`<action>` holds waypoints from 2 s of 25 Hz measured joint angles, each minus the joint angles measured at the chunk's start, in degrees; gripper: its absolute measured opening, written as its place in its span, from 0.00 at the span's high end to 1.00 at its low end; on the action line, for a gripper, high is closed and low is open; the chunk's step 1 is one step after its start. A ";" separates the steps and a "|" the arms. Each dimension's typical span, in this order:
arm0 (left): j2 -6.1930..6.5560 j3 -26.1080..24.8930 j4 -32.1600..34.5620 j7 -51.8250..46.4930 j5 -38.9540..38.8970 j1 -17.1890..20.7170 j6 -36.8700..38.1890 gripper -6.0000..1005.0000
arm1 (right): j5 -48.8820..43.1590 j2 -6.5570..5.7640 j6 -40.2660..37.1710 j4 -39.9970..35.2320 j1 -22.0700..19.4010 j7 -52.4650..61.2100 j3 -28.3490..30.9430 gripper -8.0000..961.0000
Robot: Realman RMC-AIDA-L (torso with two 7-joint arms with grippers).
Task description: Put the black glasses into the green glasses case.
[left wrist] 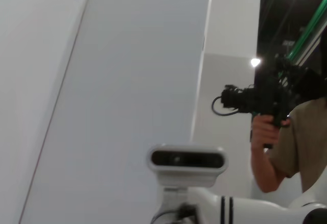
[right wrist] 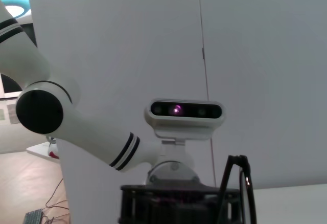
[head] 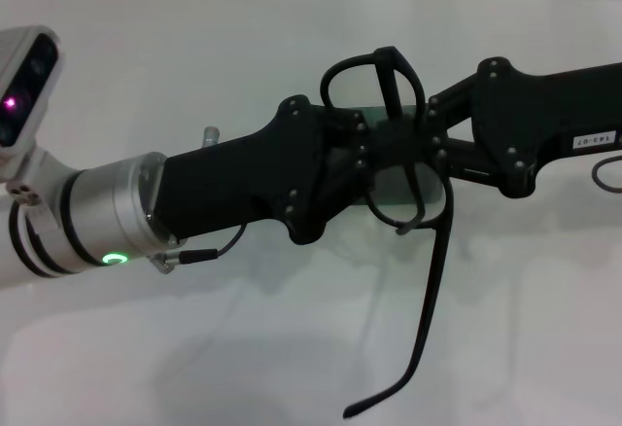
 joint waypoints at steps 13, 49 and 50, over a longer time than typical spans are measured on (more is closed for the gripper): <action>0.59 -0.33 0.73 0.54 -0.11 1.90 2.90 0.96 | 4.19 -0.45 -8.13 -7.40 -1.29 1.41 16.64 0.91; 0.39 8.37 -1.66 1.43 -10.71 -0.08 2.27 0.96 | 1.54 -0.02 11.92 -3.10 4.10 -3.02 -5.10 0.91; 0.39 8.37 -1.83 0.90 -11.04 -0.06 1.53 0.96 | 1.53 -0.02 11.88 -3.08 4.14 -3.02 -5.30 0.91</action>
